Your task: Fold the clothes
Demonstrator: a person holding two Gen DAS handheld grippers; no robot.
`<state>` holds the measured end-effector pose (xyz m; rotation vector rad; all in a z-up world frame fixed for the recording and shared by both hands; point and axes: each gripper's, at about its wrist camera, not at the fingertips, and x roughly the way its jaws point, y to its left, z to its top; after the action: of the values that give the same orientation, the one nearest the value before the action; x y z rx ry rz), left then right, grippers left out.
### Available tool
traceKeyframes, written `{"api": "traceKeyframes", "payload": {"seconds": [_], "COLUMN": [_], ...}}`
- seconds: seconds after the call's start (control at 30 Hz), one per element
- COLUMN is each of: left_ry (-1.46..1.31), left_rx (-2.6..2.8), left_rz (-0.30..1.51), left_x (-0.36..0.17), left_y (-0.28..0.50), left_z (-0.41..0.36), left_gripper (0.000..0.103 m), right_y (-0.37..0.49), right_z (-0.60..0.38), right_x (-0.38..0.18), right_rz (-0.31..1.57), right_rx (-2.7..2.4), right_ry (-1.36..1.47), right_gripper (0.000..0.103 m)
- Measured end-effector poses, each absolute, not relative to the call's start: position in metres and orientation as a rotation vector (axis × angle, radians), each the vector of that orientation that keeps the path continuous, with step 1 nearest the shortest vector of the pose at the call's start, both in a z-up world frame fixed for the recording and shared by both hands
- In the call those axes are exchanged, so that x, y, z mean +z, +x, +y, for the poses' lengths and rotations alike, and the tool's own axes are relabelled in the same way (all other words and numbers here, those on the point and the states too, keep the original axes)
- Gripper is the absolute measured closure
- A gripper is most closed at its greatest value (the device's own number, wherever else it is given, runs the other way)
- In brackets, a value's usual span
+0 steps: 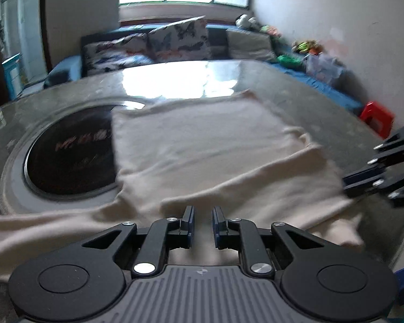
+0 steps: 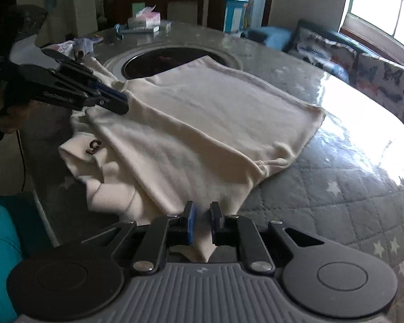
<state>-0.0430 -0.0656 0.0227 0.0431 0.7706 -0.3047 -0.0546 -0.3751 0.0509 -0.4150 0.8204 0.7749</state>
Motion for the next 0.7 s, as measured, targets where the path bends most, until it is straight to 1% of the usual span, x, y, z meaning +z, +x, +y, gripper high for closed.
{"api": "traceKeyframes", "payload": {"seconds": [0.13,0.27,0.37,0.4,0.43,0.47,0.5,0.57,0.7], "left_ry": [0.012,0.015,-0.001,-0.012,-0.02,-0.028,-0.034,-0.049,-0.104], "left_rx": [-0.288,-0.259,-0.229,-0.213,-0.193,-0.17,-0.138,-0.068,0.095], "left_rz": [0.742,0.75,0.757,0.752,0.746,0.739,0.733,0.731,0.738], "left_x": [0.029,0.027,0.026,0.028,0.029,0.031,0.032,0.033,0.032], "left_y": [-0.05,-0.055,-0.062,-0.065,-0.069,-0.073,-0.077,-0.083,-0.09], "left_z": [-0.053,-0.047,-0.037,-0.031,-0.025,-0.018,-0.01,0.005,0.04], "left_gripper": [0.082,0.082,0.081,0.079,0.075,0.07,0.068,0.068,0.065], "right_y": [-0.047,-0.027,-0.01,-0.007,-0.005,-0.005,-0.006,-0.013,-0.029], "right_z": [-0.373,-0.359,-0.351,-0.349,-0.348,-0.347,-0.346,-0.342,-0.315], "right_x": [0.064,0.066,0.051,0.047,0.043,0.043,0.045,0.052,0.058], "right_rz": [0.772,0.731,0.76,0.77,0.777,0.776,0.771,0.743,0.713], "right_rx": [0.749,0.74,0.722,0.717,0.713,0.712,0.712,0.731,0.84], "right_ry": [-0.406,-0.385,-0.383,-0.385,-0.387,-0.387,-0.386,-0.396,-0.447], "right_gripper": [0.093,0.091,0.091,0.091,0.09,0.089,0.088,0.082,0.078]}}
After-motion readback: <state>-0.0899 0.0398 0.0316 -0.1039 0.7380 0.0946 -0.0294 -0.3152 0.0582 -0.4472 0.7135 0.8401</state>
